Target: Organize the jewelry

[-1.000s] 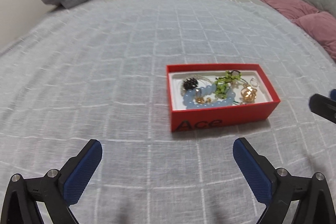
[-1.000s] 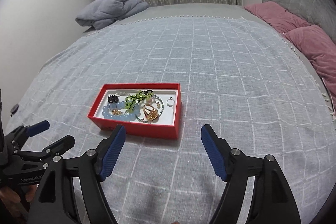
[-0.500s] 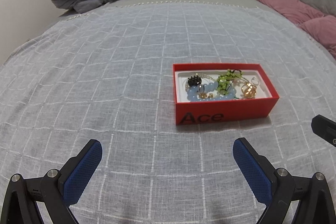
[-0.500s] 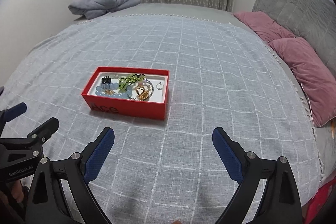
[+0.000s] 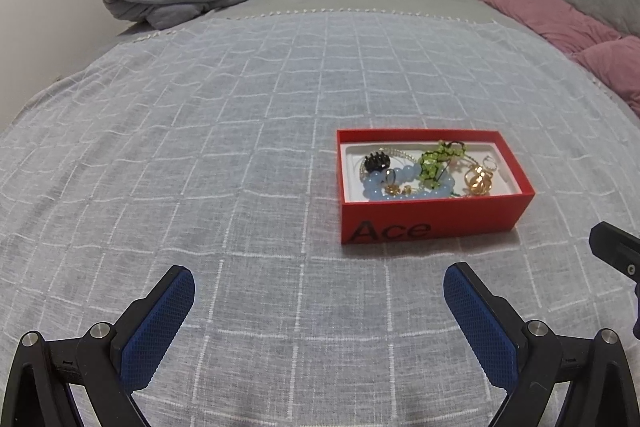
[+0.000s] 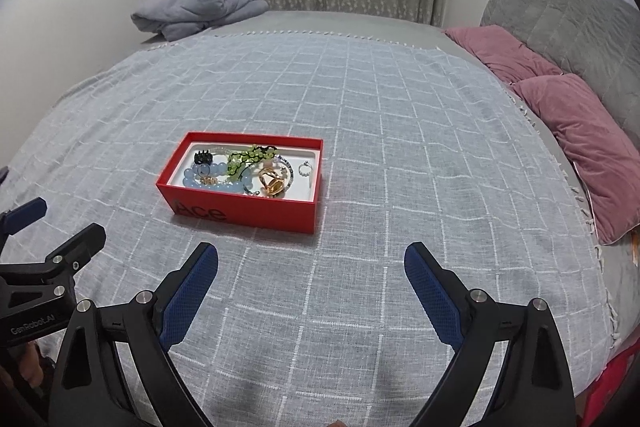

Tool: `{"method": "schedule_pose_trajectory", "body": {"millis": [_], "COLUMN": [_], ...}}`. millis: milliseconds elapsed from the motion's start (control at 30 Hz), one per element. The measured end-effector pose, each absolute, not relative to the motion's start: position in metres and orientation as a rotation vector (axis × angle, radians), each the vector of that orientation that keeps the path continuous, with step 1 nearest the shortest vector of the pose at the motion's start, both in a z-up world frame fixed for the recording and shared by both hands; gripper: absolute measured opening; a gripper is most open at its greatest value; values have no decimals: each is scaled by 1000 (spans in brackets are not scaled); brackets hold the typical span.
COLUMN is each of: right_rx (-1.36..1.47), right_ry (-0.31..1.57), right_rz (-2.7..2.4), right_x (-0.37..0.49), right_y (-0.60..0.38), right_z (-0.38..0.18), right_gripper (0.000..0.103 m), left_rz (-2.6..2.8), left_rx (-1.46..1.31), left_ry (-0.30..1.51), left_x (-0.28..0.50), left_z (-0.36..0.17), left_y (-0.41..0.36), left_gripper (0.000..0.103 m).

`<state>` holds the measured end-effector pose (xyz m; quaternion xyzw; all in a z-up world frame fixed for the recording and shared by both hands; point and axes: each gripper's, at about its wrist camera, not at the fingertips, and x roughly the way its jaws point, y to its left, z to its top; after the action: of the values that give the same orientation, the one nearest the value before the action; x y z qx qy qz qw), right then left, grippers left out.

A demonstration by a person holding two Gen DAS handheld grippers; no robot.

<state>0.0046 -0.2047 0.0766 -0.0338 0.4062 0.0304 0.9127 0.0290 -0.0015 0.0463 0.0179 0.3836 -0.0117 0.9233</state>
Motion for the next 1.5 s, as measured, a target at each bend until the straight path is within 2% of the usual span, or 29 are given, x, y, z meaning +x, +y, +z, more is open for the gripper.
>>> {"method": "schedule_pose_trajectory", "body": {"millis": [1500], "right_rx": [-80], "right_ry": [839], "right_rz": [72], "right_x": [9], "right_y": [-195], "right_z": [73], "right_gripper": [96], "left_rz": [-31], "left_rx": [32], "left_ry": [794], "left_x": [29], "left_z": [47], "left_y": [-7], "left_gripper": [102]}}
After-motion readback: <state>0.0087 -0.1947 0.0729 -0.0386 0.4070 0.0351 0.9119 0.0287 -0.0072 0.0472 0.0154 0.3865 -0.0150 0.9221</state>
